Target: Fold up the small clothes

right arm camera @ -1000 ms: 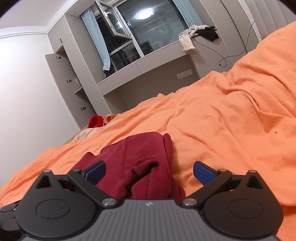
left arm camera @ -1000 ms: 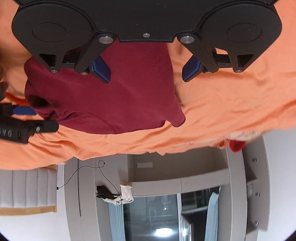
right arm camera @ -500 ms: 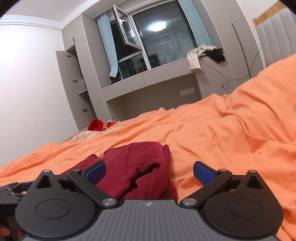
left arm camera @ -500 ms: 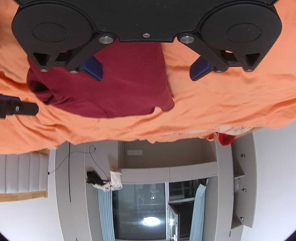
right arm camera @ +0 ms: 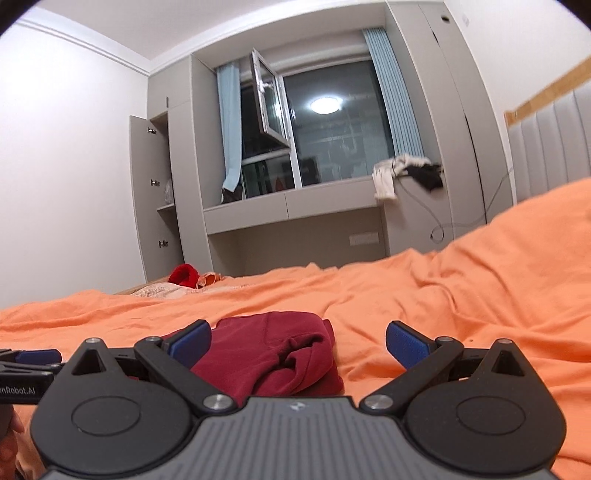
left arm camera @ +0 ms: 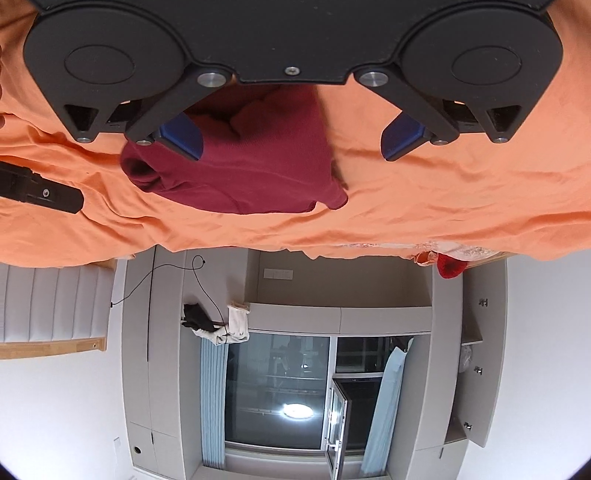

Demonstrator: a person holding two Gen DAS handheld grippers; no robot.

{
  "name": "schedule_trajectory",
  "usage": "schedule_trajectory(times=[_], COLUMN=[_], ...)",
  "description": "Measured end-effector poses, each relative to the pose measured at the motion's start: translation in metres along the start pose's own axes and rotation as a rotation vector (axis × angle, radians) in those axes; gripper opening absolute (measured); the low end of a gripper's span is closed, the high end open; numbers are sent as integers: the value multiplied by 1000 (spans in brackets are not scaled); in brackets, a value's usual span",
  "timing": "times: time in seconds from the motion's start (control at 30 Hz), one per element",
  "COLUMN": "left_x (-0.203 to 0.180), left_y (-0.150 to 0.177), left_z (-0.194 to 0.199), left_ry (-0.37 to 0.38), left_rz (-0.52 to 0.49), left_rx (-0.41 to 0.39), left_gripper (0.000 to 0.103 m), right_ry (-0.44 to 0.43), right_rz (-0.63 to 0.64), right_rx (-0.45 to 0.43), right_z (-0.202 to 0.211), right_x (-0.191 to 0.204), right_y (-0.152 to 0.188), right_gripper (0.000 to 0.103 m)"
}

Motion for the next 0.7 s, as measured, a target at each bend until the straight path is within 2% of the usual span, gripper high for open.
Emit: schedule_trajectory(times=[0.3, 0.7], left_x=[5, 13], left_y=[18, 43], left_z=[59, 105], left_ry=[1, 5], left_rz=[6, 43], left_rx=[-50, -21], left_gripper=[102, 102], right_ry=[18, 69], right_rz=[72, 108], right_rx=[-10, -18], right_z=[57, 115], right_x=[28, 43], right_y=[13, 26], right_gripper=[103, 103])
Point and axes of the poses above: each gripper's, at about its wrist camera, not at the fingertips, and z roughly against the way its jaws point, x to its left, y to its underside, the point moved 3 cm from there along -z, roughly the way its jaws point, and after that the axes turned 8 degrees about z, right-handed, at the moved point
